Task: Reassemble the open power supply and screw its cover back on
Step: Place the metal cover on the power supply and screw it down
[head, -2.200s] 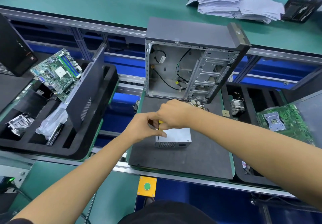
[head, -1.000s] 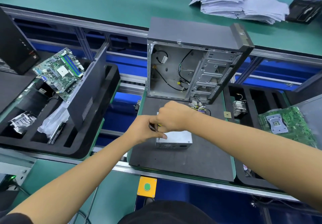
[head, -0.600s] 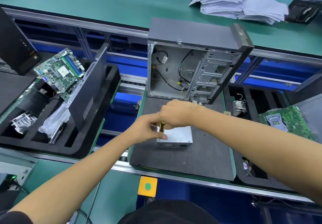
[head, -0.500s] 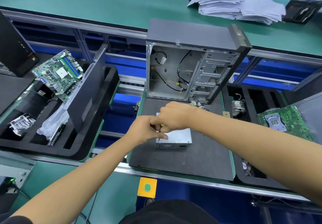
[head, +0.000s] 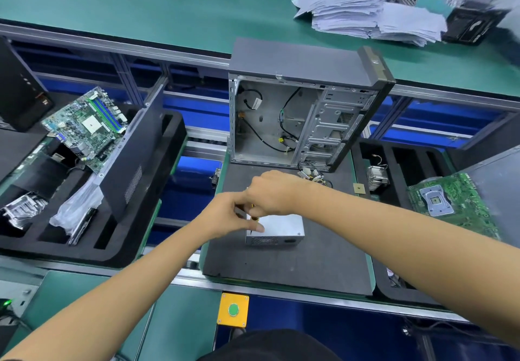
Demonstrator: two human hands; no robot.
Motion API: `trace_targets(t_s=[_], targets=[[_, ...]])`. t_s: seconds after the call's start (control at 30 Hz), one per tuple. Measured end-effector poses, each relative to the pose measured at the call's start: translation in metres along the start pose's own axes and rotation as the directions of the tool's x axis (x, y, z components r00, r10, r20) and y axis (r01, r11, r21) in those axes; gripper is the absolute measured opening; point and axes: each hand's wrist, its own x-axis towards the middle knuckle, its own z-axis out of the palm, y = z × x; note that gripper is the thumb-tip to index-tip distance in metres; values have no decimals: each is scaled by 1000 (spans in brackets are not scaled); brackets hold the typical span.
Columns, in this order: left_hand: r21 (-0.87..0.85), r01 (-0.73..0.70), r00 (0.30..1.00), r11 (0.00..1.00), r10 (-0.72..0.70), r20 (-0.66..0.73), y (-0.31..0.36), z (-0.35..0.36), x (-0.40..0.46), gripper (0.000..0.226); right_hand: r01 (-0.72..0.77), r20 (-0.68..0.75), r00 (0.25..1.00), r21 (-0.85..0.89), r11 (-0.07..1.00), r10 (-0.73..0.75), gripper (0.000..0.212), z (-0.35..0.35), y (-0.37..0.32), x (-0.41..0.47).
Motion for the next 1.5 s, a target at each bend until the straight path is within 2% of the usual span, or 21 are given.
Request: trace_targets(t_s=[0.07,0.13,0.23,0.3,0.43,0.5,0.6,0.67,0.97,1.17,1.5], targets=[[10,74,993,997,-72,-96,0,6,0,33,-43,-10,999,60,997,44,22,2,-2,1],[7,89,989,996,-87,-117,-4,10,1,34,-49,8,999,69,996,49,23,3,0,1],[5,45,993,999,-45,-109,-5,7,1,33,-12,33,999,41,999,10,25,-1,8,-3],[-20,-13,998,1000,12,-68,-3,4,1,31,80,64,995,-59,995,-76,22,-4,13,-5],[-43,-58,998,997,60,35,-1,0,1,44,171,51,985,-175,970,-165,10,-3,11,-5],[-62,-42,998,997,44,41,-2,-2,1,40,151,27,989,-192,970,-148,14,-1,9,-5],[-6,-12,999,1000,12,-29,-3,0,1,36,110,-5,993,-214,971,-114,17,3,6,-4],[6,-55,997,998,55,-50,-3,1,0,29,87,-24,995,-230,969,-95,21,4,5,-2],[73,-161,987,984,159,27,1,-6,2,33,-23,-40,999,-201,979,16,27,8,5,1],[67,-186,982,980,183,49,0,-8,-1,34,-23,-66,998,-155,988,13,29,11,4,-1],[19,-135,989,991,136,-64,-8,3,0,37,19,16,1000,-229,973,-16,30,5,6,2]])
